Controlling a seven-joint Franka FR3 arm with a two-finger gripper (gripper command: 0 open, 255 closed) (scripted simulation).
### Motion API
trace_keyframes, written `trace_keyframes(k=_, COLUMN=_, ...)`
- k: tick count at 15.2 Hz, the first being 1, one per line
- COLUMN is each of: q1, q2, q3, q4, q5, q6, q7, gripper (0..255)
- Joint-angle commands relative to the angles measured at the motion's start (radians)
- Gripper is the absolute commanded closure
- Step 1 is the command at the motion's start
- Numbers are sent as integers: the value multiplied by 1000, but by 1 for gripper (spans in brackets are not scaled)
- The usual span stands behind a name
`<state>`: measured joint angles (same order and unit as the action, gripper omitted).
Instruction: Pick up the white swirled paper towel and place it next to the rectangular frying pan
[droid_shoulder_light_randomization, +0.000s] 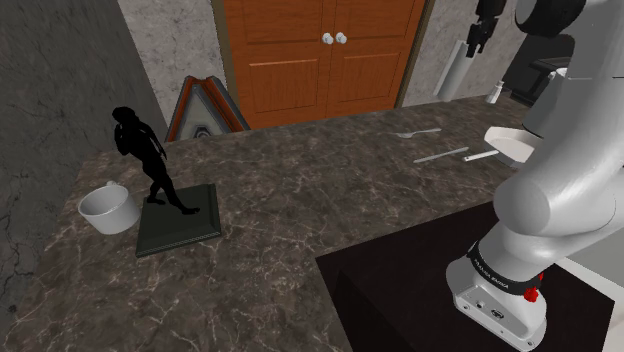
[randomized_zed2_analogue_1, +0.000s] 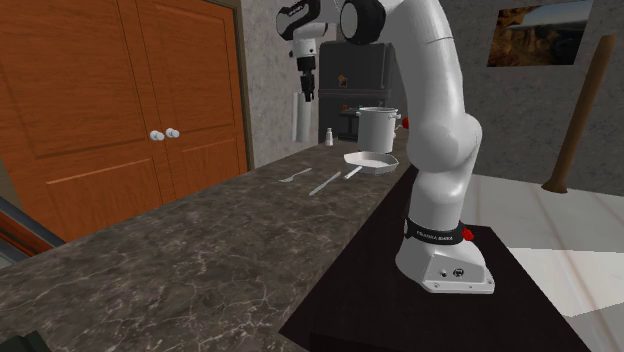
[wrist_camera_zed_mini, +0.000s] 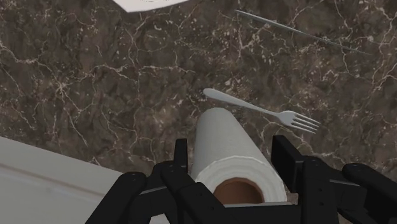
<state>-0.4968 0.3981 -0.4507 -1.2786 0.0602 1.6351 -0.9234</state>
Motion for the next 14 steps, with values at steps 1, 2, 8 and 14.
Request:
trace_keyframes(k=1, q1=-49, q2=75, q3=-3, q4=81, q5=31, q6=-7, q7=-41, gripper=255)
trace_keyframes(k=2, q1=-75, q2=118, q3=-2, q4=135, q5=48, q6=-19, q7=-57, gripper=255)
trace_keyframes(k=8, q1=-90, q2=151, q3=2, q4=106, q5=59, q6=43, q7=-69, gripper=255)
trace_keyframes(k=14, q1=-77, q2=145, q3=4, q4=13, q5=58, q6=128, q7=-66, gripper=255)
